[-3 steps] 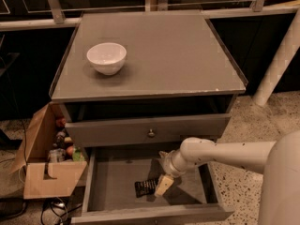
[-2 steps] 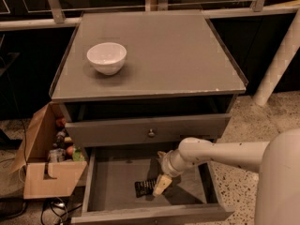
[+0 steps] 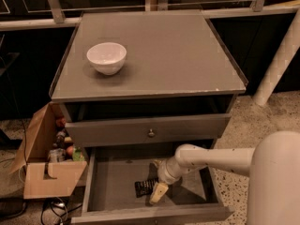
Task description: Pick rxbar chocolate from middle drawer and place on counter
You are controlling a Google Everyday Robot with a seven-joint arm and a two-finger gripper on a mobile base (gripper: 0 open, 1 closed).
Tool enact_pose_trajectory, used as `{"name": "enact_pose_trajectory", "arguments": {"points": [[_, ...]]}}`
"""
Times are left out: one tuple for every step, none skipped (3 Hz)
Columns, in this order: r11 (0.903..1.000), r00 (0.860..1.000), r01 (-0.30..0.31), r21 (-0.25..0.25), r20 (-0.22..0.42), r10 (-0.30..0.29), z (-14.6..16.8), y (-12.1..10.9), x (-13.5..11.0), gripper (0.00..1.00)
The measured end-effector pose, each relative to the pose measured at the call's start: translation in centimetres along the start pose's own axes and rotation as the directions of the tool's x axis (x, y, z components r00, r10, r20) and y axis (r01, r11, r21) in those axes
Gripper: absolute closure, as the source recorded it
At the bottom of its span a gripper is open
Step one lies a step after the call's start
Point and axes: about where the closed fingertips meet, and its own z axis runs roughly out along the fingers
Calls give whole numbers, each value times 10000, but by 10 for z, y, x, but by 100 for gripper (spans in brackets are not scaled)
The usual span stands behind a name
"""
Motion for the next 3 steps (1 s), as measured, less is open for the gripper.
{"name": "enact_pose_trajectory", "arguments": {"points": [[9999,10000,-5,-114,73,6,9,6,2,0],[9998,9999,-33,-204,163,36,14,11,4,0],[9998,9999,-33,-207,165,37,14,11,4,18]]}}
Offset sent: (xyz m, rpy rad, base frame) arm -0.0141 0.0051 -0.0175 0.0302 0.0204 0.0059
